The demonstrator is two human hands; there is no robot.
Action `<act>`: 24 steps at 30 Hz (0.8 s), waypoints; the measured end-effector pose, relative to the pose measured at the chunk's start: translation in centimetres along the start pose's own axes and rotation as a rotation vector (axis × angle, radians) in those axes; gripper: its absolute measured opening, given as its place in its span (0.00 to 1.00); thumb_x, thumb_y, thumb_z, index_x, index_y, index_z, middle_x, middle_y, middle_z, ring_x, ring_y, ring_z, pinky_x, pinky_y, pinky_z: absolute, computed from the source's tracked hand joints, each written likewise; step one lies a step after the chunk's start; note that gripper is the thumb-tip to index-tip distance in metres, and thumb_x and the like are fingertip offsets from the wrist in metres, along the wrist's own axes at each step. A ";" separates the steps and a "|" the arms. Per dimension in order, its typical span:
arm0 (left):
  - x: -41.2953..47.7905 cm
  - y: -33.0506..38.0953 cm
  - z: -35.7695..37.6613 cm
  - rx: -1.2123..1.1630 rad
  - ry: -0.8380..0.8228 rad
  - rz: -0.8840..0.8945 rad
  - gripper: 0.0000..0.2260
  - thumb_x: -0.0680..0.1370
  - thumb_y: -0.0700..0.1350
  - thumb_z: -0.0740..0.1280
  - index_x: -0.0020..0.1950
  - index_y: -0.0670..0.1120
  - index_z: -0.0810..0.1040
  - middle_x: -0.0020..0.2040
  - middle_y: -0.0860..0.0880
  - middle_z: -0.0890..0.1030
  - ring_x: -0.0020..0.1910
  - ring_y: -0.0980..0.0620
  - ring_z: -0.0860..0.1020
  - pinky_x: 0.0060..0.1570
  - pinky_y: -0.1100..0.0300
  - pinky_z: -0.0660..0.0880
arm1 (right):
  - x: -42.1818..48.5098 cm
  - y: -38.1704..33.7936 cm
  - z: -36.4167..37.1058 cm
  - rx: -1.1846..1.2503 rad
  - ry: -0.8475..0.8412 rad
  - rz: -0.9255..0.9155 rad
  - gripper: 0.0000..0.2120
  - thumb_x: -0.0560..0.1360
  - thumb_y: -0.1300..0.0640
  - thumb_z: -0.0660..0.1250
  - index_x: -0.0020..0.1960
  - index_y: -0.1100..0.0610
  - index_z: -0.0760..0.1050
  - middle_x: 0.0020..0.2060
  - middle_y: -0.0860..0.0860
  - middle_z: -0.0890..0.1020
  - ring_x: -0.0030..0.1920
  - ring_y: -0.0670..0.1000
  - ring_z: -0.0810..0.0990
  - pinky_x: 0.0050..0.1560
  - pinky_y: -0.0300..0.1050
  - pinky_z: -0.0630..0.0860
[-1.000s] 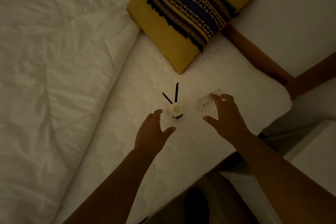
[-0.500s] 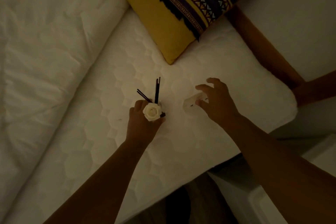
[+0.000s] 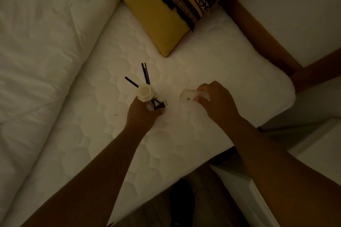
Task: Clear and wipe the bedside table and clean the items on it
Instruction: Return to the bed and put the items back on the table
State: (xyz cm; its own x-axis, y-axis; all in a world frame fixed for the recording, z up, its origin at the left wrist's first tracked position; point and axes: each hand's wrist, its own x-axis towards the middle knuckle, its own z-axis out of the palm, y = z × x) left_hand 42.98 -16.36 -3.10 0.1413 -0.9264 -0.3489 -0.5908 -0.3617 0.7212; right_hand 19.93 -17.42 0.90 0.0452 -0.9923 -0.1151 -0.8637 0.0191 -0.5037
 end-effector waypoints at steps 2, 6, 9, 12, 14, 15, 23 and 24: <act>-0.6 1.0 0.2 0.004 -0.041 0.010 0.27 0.68 0.52 0.77 0.65 0.49 0.75 0.61 0.50 0.79 0.58 0.51 0.77 0.52 0.61 0.67 | -1.5 0.5 -0.5 0.060 0.040 0.022 0.14 0.77 0.50 0.66 0.58 0.57 0.77 0.48 0.55 0.76 0.46 0.54 0.77 0.46 0.47 0.74; -2.3 3.9 1.7 0.029 -0.131 0.064 0.28 0.68 0.53 0.77 0.66 0.51 0.74 0.59 0.51 0.79 0.59 0.48 0.78 0.52 0.59 0.68 | -5.1 3.0 -2.3 0.124 0.122 0.098 0.15 0.78 0.49 0.65 0.58 0.59 0.76 0.48 0.56 0.78 0.47 0.54 0.77 0.46 0.47 0.75; -3.7 7.2 4.2 0.005 -0.239 0.170 0.25 0.68 0.50 0.78 0.61 0.58 0.72 0.57 0.54 0.78 0.59 0.48 0.78 0.57 0.54 0.73 | -8.5 6.0 -4.6 0.157 0.175 0.193 0.16 0.78 0.47 0.64 0.58 0.58 0.75 0.49 0.55 0.78 0.48 0.52 0.76 0.45 0.44 0.76; -5.8 11.1 7.6 0.035 -0.349 0.276 0.29 0.69 0.51 0.77 0.67 0.52 0.70 0.62 0.49 0.78 0.60 0.46 0.77 0.62 0.45 0.74 | -12.9 9.5 -7.1 0.177 0.207 0.311 0.15 0.78 0.45 0.63 0.57 0.55 0.74 0.51 0.54 0.80 0.49 0.52 0.79 0.44 0.44 0.79; -7.4 13.0 9.7 0.053 -0.406 0.341 0.31 0.69 0.52 0.77 0.69 0.50 0.69 0.64 0.49 0.77 0.60 0.47 0.77 0.62 0.46 0.74 | -15.8 11.5 -8.3 0.164 0.228 0.381 0.16 0.78 0.45 0.63 0.58 0.55 0.74 0.52 0.55 0.81 0.53 0.54 0.81 0.46 0.43 0.79; -8.4 13.9 10.9 0.073 -0.442 0.379 0.31 0.70 0.53 0.76 0.69 0.50 0.69 0.63 0.50 0.77 0.59 0.48 0.77 0.62 0.48 0.73 | -17.4 12.5 -9.0 0.148 0.257 0.421 0.17 0.78 0.45 0.64 0.59 0.55 0.75 0.53 0.55 0.81 0.54 0.55 0.81 0.47 0.41 0.77; -18.9 19.2 22.0 0.218 -0.899 0.586 0.27 0.72 0.43 0.75 0.69 0.43 0.70 0.65 0.51 0.75 0.64 0.53 0.73 0.68 0.55 0.67 | -33.6 18.9 -12.8 0.068 0.478 0.646 0.09 0.77 0.47 0.64 0.51 0.52 0.75 0.39 0.48 0.76 0.37 0.48 0.73 0.36 0.38 0.65; -20.8 19.7 23.3 0.202 -0.923 0.604 0.28 0.72 0.43 0.75 0.70 0.45 0.69 0.65 0.54 0.73 0.63 0.56 0.72 0.66 0.60 0.66 | -35.6 19.7 -13.0 0.080 0.486 0.701 0.09 0.77 0.47 0.64 0.50 0.52 0.75 0.39 0.47 0.75 0.37 0.47 0.73 0.35 0.37 0.64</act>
State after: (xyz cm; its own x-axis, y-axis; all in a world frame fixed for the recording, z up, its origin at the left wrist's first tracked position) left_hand 9.86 -1.83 4.41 -0.8057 -0.4818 -0.3446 -0.4928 0.2225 0.8412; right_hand -5.21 16.73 6.27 -0.7222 -0.6897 -0.0523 -0.5725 0.6385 -0.5144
